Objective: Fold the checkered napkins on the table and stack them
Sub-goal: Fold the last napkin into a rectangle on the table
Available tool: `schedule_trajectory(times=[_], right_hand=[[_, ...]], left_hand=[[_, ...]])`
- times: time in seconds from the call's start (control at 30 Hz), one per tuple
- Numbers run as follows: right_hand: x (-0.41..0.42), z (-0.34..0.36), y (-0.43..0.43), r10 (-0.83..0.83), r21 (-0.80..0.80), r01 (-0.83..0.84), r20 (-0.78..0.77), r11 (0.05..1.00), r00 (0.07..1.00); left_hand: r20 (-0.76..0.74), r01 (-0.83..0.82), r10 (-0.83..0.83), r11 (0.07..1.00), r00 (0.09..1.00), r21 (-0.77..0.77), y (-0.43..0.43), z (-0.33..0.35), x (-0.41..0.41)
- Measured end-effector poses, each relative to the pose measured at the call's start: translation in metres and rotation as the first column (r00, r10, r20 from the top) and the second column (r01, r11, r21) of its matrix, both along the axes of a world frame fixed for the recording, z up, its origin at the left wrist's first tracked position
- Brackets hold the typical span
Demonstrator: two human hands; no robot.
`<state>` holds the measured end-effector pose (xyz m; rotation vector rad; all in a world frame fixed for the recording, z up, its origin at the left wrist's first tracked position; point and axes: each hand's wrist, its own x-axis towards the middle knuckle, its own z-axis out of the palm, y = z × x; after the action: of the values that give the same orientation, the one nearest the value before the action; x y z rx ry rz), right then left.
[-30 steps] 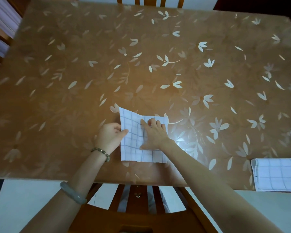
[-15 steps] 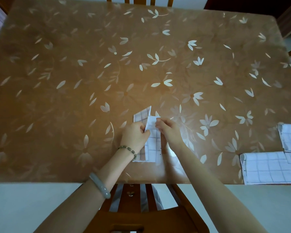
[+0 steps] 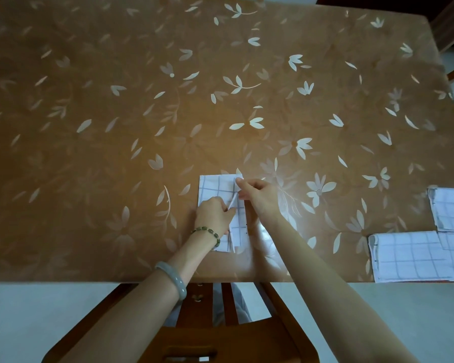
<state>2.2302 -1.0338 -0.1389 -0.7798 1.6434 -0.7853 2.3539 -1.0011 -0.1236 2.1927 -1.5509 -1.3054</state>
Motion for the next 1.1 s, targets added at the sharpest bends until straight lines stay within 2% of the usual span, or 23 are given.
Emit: schedule_trajectory(times=[0.1,0.2,0.27,0.4,0.47,0.57,0.67,0.73,0.83,0.9,0.97,1.03,1.1], right_hand=[[0.001,-0.001,-0.002,0.031,-0.001,-0.031,-0.059,1.000,0.998],[-0.001,-0.003,-0.007,0.105,0.014,-0.104,-0.155,0.994,0.982],[-0.003,-0.006,-0.014,0.118,0.001,-0.120,-0.221,0.993,0.968],[-0.006,-0.016,-0.027,0.154,0.016,-0.158,-0.335,0.987,0.930],[-0.006,-0.023,-0.030,0.172,0.029,-0.174,-0.375,0.984,0.911],[-0.005,-0.028,-0.033,0.206,0.058,-0.201,-0.436,0.978,0.876],[-0.005,-0.029,-0.035,0.214,0.054,-0.214,-0.464,0.975,0.859],[-0.004,-0.029,-0.035,0.205,0.028,-0.219,-0.474,0.975,0.856],[-0.005,-0.031,-0.035,0.187,-0.009,-0.218,-0.479,0.976,0.857],[-0.005,-0.032,-0.032,0.191,-0.070,-0.277,-0.562,0.958,0.805],[-0.002,-0.036,-0.026,0.127,-0.237,-0.421,-0.728,0.876,0.674],[0.007,-0.039,-0.019,0.076,-0.371,-0.589,-0.799,0.718,0.596],[0.018,-0.050,-0.011,0.145,-0.378,-0.747,-0.836,0.546,0.529]], left_hand=[[0.006,-0.019,0.019,1.000,1.000,-0.009,0.001,-0.004,0.000],[-0.048,-0.048,0.048,0.999,0.998,-0.007,0.002,-0.005,-0.004],[-0.041,0.001,-0.003,0.999,0.999,-0.054,0.004,-0.004,-0.003],[0.119,0.166,-0.135,0.938,0.984,-0.305,0.002,-0.011,0.023],[0.233,0.267,-0.188,0.887,0.954,-0.376,-0.002,-0.017,0.045],[0.345,0.491,-0.382,0.808,0.858,-0.326,-0.008,-0.027,0.068],[0.407,0.739,-0.636,0.653,0.655,-0.169,-0.013,-0.034,0.074],[0.474,0.821,-0.702,0.565,0.532,-0.083,-0.016,-0.040,0.075],[0.513,0.838,-0.714,0.546,0.476,-0.017,-0.020,-0.047,0.077],[0.523,0.840,-0.714,0.543,0.465,-0.005,-0.020,-0.050,0.077],[0.526,0.839,-0.710,0.545,0.468,-0.011,-0.020,-0.052,0.076],[0.526,0.833,-0.700,0.552,0.483,-0.031,-0.019,-0.052,0.076],[0.531,0.828,-0.690,0.559,0.493,-0.043,-0.019,-0.052,0.077]])
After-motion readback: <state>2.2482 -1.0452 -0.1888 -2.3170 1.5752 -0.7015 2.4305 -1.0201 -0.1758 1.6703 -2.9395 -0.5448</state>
